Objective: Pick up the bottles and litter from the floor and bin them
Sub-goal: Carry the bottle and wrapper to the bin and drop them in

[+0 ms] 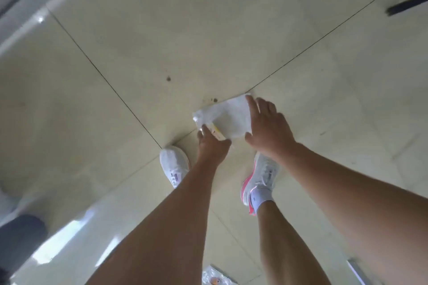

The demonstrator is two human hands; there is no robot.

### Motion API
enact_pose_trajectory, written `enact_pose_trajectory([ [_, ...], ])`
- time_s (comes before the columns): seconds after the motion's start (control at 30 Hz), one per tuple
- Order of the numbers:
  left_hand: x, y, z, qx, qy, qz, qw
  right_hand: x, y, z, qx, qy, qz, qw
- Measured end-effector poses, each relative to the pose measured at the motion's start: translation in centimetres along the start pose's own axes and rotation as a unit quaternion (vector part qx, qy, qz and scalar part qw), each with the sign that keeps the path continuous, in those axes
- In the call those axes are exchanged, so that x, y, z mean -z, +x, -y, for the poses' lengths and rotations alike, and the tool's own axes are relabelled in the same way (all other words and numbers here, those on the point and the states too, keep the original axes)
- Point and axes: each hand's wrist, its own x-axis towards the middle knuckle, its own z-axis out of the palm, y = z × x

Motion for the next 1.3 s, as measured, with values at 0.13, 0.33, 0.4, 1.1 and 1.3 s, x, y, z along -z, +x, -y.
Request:
enact_pose_trajectory([
  [0.13, -5.2, 9.0, 4.6, 0.062, -0.070, -0.024, 0.995, -9.6, 6.3, 0.4, 0.082, -0.084, 0.017, 0.993],
  [0.33, -9.8, 15.9, 10.8, 0.115, -0.126, -0.096, 0.981, -17.9, 14.8, 2.2, 0.093, -0.083, -0.023, 0.992],
  [0.4, -10.4, 17.3, 11.3, 0.087, -0.104, -0.111, 0.985, -19.5, 16.7, 3.0, 0.099, -0.085, -0.037, 0.991],
  [1.1, 16.0, -10.5, 7.8, 0.030, -0.178, -0.139, 0.974, 16.1, -3.5, 11.2, -0.008, 0.178, -0.014, 0.984],
  [1.3, 28.7, -31.1, 5.1, 0.002, -0.186, -0.198, 0.962, 34.7, -18.5, 19.4, 0.086, 0.143, -0.024, 0.986],
])
